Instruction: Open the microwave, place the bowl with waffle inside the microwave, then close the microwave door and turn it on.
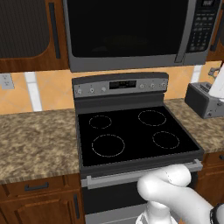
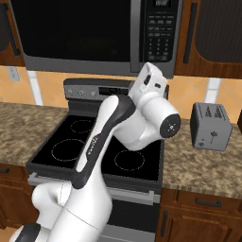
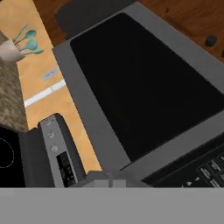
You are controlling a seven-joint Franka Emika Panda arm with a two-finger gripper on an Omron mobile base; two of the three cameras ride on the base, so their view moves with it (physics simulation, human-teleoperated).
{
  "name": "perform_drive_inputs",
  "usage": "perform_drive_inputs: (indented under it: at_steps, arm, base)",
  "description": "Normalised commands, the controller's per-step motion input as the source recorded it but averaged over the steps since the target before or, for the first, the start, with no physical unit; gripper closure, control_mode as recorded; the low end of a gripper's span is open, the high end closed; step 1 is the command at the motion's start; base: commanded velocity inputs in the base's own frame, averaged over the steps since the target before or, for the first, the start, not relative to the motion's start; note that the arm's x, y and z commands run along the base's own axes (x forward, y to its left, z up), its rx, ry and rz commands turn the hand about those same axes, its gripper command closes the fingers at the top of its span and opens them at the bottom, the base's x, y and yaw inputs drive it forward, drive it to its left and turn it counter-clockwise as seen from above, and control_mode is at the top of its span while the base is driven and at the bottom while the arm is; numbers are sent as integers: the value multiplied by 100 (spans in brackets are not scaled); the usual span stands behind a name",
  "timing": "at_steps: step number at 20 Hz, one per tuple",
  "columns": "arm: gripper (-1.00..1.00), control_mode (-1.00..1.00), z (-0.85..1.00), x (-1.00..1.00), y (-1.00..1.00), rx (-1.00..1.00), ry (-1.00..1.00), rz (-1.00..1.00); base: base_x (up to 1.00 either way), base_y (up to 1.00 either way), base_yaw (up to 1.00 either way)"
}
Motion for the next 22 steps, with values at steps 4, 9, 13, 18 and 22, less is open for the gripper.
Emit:
perform_drive_inputs:
  at_steps: [4,9,13,18,22]
  arm:
    - [100,-100,3,21,-13,-15,-16,0]
    - [100,-100,1,31,-5,0,-13,-2]
    - [100,-100,0,58,0,-3,-3,-10]
    - [100,-100,1,61,0,-6,0,-13]
    - [100,-100,6,48,-4,-4,-1,-11]
  base:
    - [0,0,0]
    - [0,0,0]
    - [0,0,0]
    - [0,0,0]
    - [0,0,0]
